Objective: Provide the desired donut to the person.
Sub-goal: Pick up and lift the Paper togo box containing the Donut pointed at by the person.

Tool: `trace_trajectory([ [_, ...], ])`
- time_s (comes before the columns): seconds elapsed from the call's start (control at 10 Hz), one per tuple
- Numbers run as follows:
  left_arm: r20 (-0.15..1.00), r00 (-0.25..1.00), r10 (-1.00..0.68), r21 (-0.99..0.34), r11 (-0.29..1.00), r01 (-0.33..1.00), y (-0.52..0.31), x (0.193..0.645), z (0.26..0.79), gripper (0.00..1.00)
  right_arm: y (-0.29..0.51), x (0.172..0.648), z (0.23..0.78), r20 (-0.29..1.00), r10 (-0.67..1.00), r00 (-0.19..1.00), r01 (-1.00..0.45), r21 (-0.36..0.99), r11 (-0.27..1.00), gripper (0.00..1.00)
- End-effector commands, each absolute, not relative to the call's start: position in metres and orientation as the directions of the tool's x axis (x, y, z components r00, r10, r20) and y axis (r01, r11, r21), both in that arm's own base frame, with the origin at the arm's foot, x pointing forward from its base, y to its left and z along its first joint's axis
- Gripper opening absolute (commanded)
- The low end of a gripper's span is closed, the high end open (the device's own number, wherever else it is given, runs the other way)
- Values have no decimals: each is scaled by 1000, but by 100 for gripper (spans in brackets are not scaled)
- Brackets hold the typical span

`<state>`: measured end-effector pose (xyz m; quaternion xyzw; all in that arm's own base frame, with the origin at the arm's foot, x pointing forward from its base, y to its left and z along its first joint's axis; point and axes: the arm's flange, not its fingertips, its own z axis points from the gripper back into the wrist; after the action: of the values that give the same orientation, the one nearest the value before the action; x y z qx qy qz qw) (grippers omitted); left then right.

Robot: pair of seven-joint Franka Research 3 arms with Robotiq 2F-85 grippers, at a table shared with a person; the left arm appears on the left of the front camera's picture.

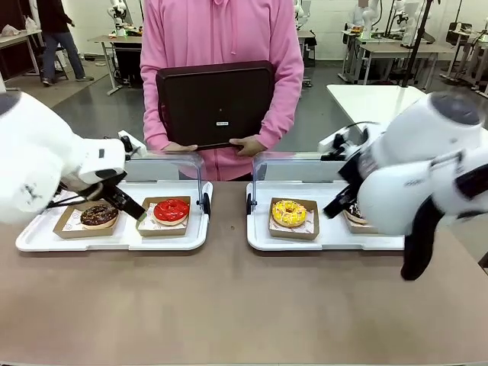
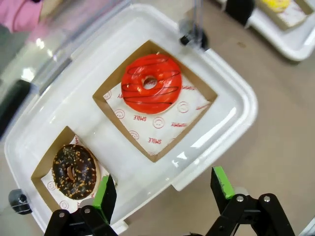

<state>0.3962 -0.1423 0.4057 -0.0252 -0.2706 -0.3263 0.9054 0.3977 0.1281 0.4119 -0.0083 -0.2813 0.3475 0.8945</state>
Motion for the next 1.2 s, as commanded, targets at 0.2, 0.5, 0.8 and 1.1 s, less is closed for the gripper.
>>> trace_trajectory([
  [0.2, 597, 498, -628, 1, 622, 783, -33, 282, 439, 100, -22, 354, 472, 579, 681, 449, -785, -109, 610, 100],
  [0.5, 696, 378, -610, 43, 561, 827, 15, 236, 433, 100, -81, 326, 474, 716, 601, 354, -834, -50, 550, 100],
  [0.8, 765, 293, -574, 96, 551, 829, 46, 224, 425, 100, -110, 305, 475, 799, 529, 286, -849, -45, 527, 100],
  [1.1, 795, 256, -551, 122, 558, 821, 55, 212, 423, 100, -116, 306, 481, 828, 488, 277, -846, -30, 532, 100],
])
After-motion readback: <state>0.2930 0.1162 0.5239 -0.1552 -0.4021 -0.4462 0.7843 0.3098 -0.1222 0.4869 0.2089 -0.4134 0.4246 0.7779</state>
